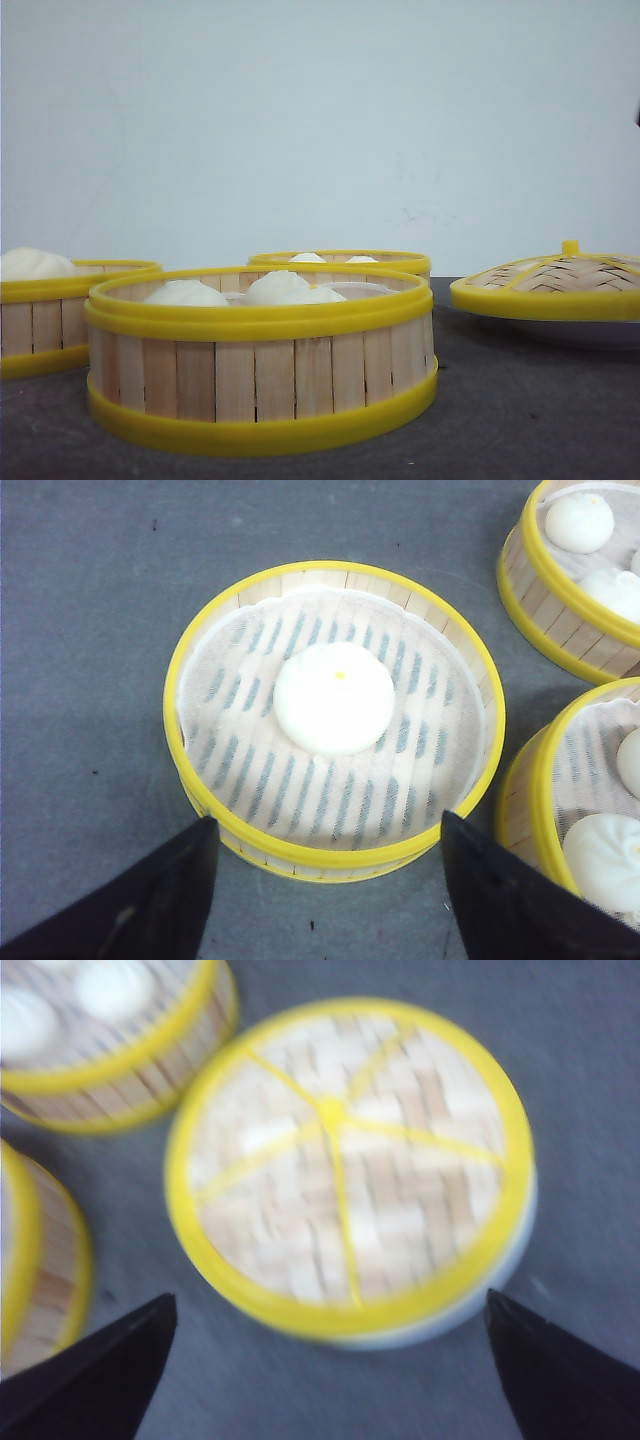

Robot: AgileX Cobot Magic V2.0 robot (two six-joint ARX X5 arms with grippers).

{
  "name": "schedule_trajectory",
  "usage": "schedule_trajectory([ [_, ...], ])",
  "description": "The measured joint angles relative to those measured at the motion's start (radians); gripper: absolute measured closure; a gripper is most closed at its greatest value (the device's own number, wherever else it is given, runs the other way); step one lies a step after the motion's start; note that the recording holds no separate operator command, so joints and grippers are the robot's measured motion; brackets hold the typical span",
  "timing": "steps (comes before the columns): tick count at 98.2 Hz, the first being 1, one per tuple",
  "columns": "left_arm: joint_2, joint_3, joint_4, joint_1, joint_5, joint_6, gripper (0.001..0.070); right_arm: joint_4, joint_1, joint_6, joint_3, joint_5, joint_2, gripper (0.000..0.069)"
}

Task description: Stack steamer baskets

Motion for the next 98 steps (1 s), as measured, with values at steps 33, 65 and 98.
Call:
schedule_trajectory([
  [33,0.0,0.0,0.002,0.0,0.0,0.0,0.0281,0.214,0.058,0.079,0.144,-0.122,0.274,0.0078],
  [65,0.0,0.0,0.002,0.0,0.0,0.0,0.0281,0.185,0.095,0.077,0.499,-0.134,0.727,0.0078],
  [98,0.0,0.0,-0.012,0.0,0.0,0.0,0.0281,0.136,0.126,0.031,0.805,-0.097,1.075,0.0078],
])
